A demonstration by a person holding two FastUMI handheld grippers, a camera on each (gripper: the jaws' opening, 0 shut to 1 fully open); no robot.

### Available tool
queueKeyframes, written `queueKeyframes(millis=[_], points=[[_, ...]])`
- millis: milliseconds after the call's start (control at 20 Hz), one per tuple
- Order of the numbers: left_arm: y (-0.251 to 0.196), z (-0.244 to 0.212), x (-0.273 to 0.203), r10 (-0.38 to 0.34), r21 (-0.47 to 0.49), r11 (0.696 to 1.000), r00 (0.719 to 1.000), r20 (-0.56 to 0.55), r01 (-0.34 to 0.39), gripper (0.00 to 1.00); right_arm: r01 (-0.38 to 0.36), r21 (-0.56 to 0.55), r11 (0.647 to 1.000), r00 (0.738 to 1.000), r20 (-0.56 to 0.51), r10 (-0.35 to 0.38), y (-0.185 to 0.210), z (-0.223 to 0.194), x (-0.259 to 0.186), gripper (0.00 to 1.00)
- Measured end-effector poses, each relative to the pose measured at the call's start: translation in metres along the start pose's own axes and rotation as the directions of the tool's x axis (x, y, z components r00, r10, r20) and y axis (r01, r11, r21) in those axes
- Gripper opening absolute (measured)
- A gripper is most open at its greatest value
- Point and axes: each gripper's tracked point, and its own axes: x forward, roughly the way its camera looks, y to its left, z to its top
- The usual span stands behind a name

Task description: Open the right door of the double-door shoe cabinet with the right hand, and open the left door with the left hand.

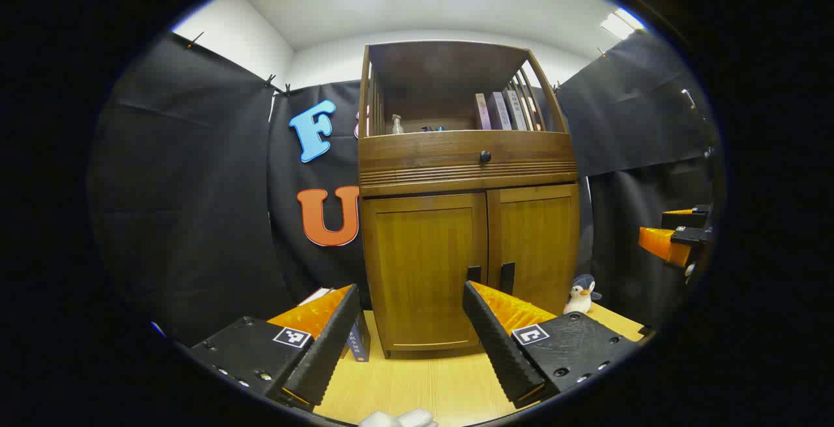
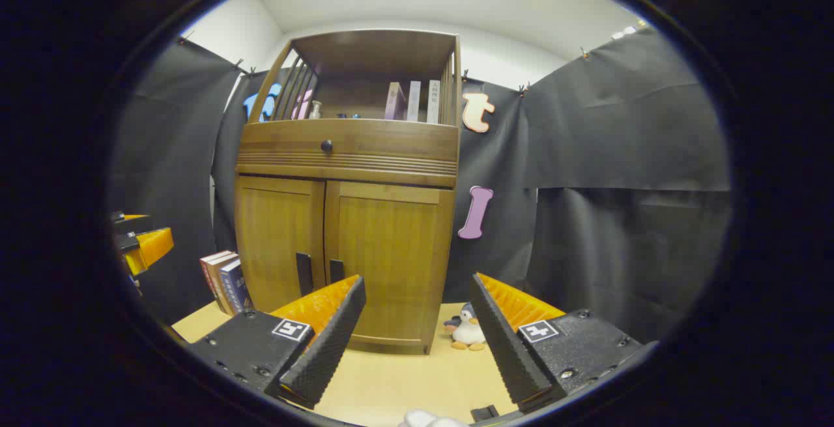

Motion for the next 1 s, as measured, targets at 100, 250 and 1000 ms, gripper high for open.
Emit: queueKeyframes(millis=[100,250,1000], points=[[0.002,0.001,-0.003,-0.001,-0.001,1.000,1.000,-0.001,0.001,0.96,-0.002,-0.002,1.000,1.000,0.003,0.002,0.001,0.001,0.000,1.00],[0.004,0.002,-0.006,-0.004,0.001,1.000,1.000,0.001,0.004,0.96,-0.001,-0.001,1.000,1.000,-0.013,0.001,0.001,-0.003,0.001,1.00],[0.005,0.013,-0.013,0.035,0.006,0.999,0.999,-0.023,-0.035,0.96,-0.120,0.011,0.993,0.992,-0.050,0.120,0.056,-0.052,0.106,1.00]])
